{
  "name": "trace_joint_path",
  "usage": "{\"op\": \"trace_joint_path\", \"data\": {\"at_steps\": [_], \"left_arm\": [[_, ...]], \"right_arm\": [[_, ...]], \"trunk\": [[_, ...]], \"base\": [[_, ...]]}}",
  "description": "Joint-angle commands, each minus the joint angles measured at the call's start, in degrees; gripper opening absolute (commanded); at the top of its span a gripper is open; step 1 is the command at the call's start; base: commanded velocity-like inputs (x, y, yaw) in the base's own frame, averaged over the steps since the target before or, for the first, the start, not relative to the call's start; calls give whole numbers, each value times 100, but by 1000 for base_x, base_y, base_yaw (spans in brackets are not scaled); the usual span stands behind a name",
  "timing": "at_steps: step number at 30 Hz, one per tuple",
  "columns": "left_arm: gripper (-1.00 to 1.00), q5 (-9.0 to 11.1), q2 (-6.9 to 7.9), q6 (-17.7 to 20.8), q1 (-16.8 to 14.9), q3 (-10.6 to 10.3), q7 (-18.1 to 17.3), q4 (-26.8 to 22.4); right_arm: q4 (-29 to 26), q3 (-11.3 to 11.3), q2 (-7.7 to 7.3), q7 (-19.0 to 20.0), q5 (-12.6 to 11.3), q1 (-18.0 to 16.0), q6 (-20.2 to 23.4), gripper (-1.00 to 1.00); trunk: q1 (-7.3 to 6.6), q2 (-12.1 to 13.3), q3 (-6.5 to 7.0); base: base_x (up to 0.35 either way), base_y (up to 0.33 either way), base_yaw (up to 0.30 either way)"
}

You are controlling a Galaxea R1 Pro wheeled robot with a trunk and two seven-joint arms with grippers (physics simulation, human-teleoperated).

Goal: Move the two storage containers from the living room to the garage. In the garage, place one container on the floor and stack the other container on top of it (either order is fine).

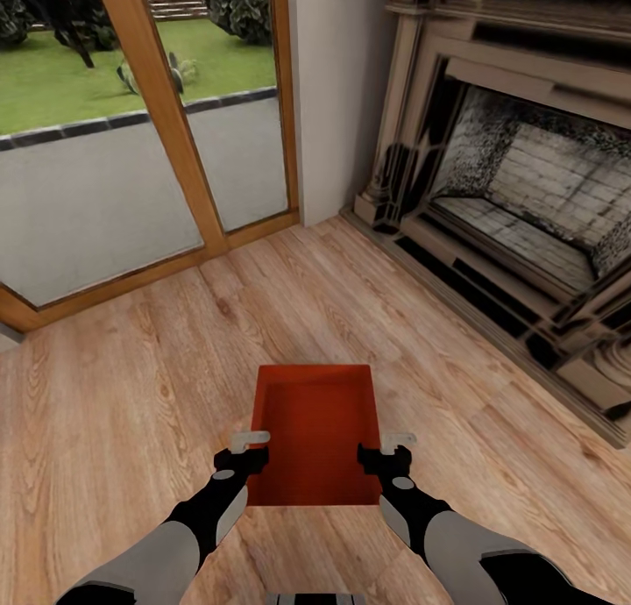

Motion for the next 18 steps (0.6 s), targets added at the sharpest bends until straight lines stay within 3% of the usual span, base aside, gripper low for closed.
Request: {"op": "trace_joint_path", "data": {"at_steps": [1, 18], "left_arm": [[100, 45, 2, -13, -3, -49, 38, 3], [100, 50, 0, -22, -3, -42, 39, -6]], "right_arm": [[6, 16, 1, -37, 29, -4, -8, 100], [6, 15, -8, -37, 33, -4, -10, 100]], "trunk": [[22, -43, -22], [395, -725, -327]], "base": [[0, 0, 0], [0, 0, 0]]}}
